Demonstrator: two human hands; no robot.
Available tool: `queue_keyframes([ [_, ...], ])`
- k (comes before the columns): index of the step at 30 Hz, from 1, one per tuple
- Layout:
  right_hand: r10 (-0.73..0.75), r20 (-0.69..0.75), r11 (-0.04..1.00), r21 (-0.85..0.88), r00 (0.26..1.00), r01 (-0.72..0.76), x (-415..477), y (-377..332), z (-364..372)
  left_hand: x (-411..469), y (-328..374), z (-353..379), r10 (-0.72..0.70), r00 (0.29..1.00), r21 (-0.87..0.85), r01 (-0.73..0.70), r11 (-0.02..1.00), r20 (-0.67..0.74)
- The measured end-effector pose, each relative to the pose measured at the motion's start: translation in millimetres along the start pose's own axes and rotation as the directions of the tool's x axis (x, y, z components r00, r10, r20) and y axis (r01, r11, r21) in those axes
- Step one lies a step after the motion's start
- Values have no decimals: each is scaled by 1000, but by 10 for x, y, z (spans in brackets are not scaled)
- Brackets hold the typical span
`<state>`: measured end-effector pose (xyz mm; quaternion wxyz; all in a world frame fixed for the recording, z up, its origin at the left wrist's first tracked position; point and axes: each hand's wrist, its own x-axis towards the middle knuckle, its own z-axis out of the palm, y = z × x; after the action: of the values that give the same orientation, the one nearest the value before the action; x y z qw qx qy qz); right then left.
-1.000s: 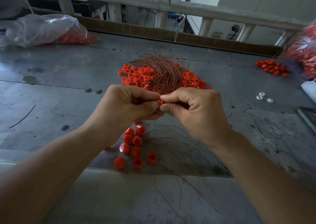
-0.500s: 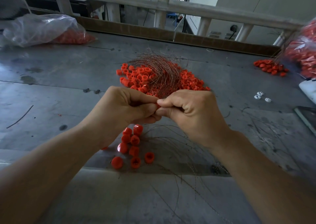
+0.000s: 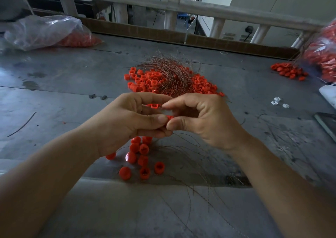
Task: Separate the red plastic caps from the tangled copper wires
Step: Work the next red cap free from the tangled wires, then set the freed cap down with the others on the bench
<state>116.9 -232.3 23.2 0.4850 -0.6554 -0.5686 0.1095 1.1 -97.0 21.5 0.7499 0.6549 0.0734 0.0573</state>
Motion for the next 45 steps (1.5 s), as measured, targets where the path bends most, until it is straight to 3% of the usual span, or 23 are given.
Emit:
queue_keyframes([
  [5,37,176,999,-31,984,-32,-2,-25,-22,-10,-22,-19,-54,996,-21,56,998,72],
  [10,12,98,992,-123,995,0,5,-38,14,-25,9,1,17,996,-73,-10,997,90],
  [14,-7,74,973,-230,997,24,-4,-39,47,-31,-7,60,130,991,134,-132,982,25],
  [20,4,64,963,-270,998,13,-14,-52,123,-43,-32,75,172,984,163,-175,971,36],
  [30,94,76,989,-125,993,-84,-20,-73,119,-57,-1,93,143,989,129,-145,981,21],
  [33,100,52,993,50,994,-102,-21,-116,86,-59,37,73,103,995,19,-103,994,18],
  [36,165,43,944,282,985,-170,-7,-130,69,-46,90,14,76,997,-103,-79,991,-33],
  [40,254,193,829,462,948,-316,8,-144,36,-22,150,-36,147,986,-338,-164,927,-78],
  [42,266,251,771,523,931,-362,2,-153,39,-4,153,-55,157,984,-382,-179,907,-89],
  [45,305,221,763,525,926,-377,0,-180,45,11,146,-79,150,986,-426,-167,889,-73],
])
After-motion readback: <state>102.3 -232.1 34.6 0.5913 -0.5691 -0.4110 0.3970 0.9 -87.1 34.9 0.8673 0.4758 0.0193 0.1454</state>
